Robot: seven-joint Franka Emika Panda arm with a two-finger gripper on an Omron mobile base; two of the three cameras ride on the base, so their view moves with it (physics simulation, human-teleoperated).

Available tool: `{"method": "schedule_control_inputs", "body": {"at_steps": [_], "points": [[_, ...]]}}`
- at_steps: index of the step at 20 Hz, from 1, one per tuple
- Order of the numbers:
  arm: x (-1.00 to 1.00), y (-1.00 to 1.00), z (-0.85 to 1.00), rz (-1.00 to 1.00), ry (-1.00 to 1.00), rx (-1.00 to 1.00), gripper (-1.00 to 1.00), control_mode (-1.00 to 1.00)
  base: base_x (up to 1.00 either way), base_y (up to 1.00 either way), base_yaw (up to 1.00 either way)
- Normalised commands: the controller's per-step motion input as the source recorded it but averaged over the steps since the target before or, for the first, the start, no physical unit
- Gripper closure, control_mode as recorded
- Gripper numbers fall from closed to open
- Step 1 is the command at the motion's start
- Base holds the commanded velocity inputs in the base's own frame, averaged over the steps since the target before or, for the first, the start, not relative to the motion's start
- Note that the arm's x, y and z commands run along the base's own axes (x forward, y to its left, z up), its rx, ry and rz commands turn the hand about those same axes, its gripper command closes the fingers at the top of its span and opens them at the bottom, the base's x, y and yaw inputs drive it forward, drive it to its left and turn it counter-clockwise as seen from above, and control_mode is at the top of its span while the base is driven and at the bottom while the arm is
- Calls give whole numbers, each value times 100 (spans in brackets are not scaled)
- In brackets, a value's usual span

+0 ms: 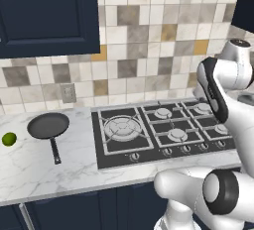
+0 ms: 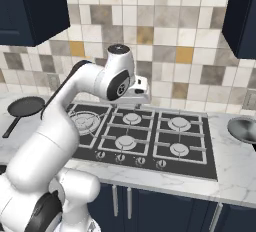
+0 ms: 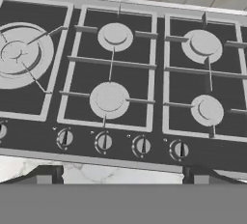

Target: Place both pans onto different burners. Then place the lime and the fish on different pans.

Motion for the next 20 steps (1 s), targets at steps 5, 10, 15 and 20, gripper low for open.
{"method": "schedule_control_inputs", "body": {"at_steps": [5, 10, 15, 20], "points": [[0, -87, -15, 0, 0, -5, -100, -100, 0, 0, 0], [0, -90, 0, 0, 0, -1, -100, -100, 0, 0, 0], [-2, -86, 0, 0, 3, 0, -100, -100, 0, 0, 0], [-6, -64, 0, 0, 8, 0, -100, -100, 0, 0, 0]]}}
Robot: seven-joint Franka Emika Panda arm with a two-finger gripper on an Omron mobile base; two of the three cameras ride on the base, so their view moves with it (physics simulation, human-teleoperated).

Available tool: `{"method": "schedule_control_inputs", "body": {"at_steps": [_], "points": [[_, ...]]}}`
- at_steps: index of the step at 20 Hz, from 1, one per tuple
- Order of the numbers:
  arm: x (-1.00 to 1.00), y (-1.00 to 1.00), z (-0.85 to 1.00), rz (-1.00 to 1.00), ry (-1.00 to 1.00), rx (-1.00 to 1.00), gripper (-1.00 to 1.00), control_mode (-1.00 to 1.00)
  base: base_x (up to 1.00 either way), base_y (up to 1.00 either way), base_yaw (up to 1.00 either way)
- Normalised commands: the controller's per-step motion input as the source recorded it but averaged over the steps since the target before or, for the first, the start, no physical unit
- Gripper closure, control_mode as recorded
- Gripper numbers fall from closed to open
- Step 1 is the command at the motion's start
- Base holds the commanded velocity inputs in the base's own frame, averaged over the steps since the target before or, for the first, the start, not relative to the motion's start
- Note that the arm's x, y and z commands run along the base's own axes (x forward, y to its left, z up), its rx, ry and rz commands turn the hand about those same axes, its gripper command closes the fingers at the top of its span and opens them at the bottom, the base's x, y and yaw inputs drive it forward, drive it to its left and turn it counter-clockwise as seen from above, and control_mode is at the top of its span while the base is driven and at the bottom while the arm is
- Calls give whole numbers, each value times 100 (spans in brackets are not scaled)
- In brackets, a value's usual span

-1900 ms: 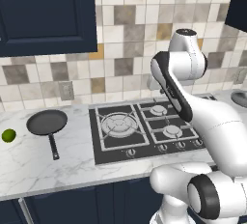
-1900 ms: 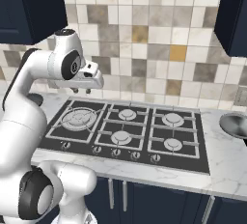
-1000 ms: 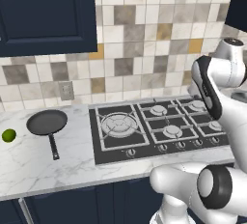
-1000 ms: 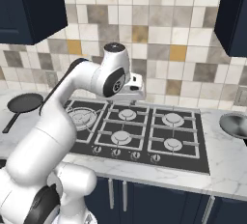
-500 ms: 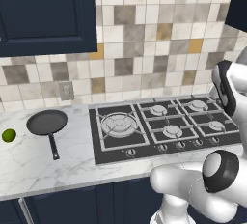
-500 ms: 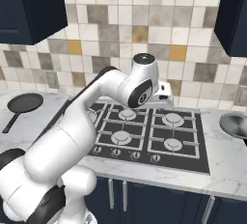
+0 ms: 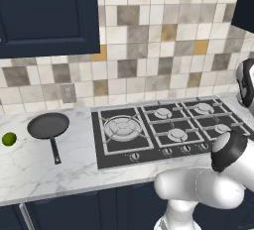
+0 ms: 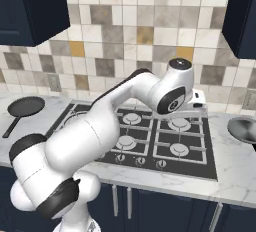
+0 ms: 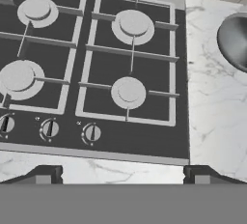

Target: Place both pans onto different burners. Then place the lime and the fish on different pans.

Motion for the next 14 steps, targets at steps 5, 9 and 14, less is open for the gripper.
{"method": "schedule_control_inputs", "body": {"at_steps": [5, 9, 14], "points": [[0, -58, -1, -1, 6, -1, -100, -100, 0, 0, 0], [0, -42, -3, -4, 10, -6, -100, -100, 0, 0, 0], [0, -57, -17, -4, 4, -3, -100, -100, 0, 0, 0]]}}
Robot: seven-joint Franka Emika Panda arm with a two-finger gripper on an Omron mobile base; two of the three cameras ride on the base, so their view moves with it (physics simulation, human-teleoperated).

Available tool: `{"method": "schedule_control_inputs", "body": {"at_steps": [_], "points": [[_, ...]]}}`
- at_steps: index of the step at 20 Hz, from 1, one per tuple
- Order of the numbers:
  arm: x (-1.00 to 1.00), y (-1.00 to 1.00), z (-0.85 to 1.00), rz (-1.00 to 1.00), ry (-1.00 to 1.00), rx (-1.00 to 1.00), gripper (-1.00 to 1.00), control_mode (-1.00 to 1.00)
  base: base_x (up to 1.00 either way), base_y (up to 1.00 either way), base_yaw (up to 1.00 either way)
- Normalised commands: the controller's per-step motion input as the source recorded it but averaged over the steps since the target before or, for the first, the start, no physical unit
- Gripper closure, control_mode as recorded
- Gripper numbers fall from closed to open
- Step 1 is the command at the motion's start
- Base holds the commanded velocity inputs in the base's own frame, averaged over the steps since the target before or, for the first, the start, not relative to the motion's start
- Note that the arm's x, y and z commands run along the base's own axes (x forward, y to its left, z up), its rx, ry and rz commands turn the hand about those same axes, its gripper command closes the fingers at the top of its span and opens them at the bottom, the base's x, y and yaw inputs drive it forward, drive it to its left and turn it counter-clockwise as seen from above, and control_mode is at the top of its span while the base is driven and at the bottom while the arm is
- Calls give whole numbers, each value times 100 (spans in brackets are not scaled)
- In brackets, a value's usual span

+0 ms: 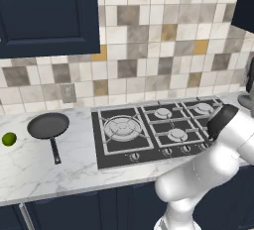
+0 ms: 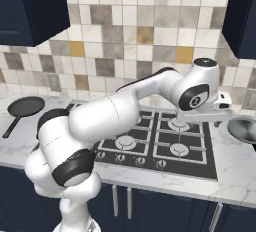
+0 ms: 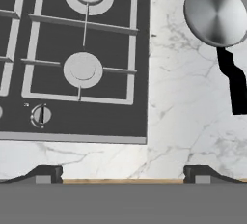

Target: Place both pans onto different burners. Then place the lime and the fish on different pans.

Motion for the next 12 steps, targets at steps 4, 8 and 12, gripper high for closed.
{"method": "schedule_control_inputs", "body": {"at_steps": [4, 8, 12], "points": [[-1, -57, -31, 0, 0, 0, -100, -100, 0, 0, 0], [0, -39, -25, 0, 0, 0, -100, -100, 0, 0, 0], [0, -40, -10, 0, 0, 0, -100, -100, 0, 0, 0]]}}
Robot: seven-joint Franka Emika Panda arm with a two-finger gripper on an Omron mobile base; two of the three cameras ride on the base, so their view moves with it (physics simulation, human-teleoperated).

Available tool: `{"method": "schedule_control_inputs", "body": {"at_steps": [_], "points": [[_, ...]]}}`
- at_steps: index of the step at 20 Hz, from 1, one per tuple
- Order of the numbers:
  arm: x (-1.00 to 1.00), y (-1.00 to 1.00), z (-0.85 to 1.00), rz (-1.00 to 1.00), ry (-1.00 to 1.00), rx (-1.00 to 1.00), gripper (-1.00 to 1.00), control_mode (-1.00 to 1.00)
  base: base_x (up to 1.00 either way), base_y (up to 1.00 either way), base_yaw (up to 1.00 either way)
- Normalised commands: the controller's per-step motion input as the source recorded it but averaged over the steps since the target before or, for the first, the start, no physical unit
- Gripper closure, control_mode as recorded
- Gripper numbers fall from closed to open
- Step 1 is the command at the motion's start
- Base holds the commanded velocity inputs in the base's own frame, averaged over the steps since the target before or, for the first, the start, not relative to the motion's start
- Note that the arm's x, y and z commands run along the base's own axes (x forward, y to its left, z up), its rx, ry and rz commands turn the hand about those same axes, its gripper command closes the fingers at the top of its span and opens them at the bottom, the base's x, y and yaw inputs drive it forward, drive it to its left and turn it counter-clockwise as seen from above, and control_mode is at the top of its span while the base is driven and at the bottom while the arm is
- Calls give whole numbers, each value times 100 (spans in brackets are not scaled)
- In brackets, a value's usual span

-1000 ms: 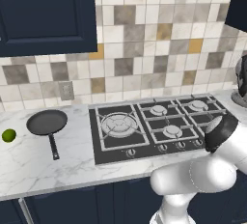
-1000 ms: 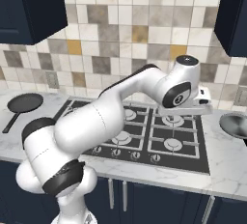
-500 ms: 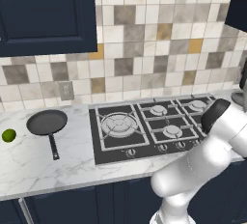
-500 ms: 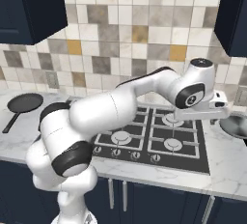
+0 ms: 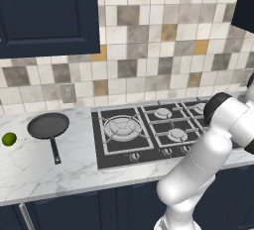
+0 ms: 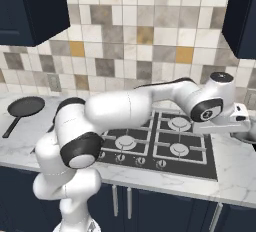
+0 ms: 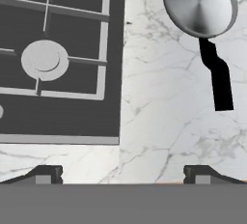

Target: Place both pans onto different burners. Then place the lime and the fish on different pans.

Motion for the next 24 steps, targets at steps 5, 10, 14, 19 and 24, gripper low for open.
{"method": "schedule_control_inputs", "body": {"at_steps": [5, 10, 14, 19, 24], "points": [[0, -44, -2, 0, 0, 0, -100, -100, 0, 0, 0], [1, -32, 0, 0, 0, 0, -100, -100, 0, 0, 0], [4, -21, 0, 0, 0, 0, -100, -100, 0, 0, 0], [0, -7, 0, 0, 0, 0, -100, -100, 0, 0, 0], [10, -7, -10, 0, 0, 0, -100, -100, 0, 0, 0]]}}
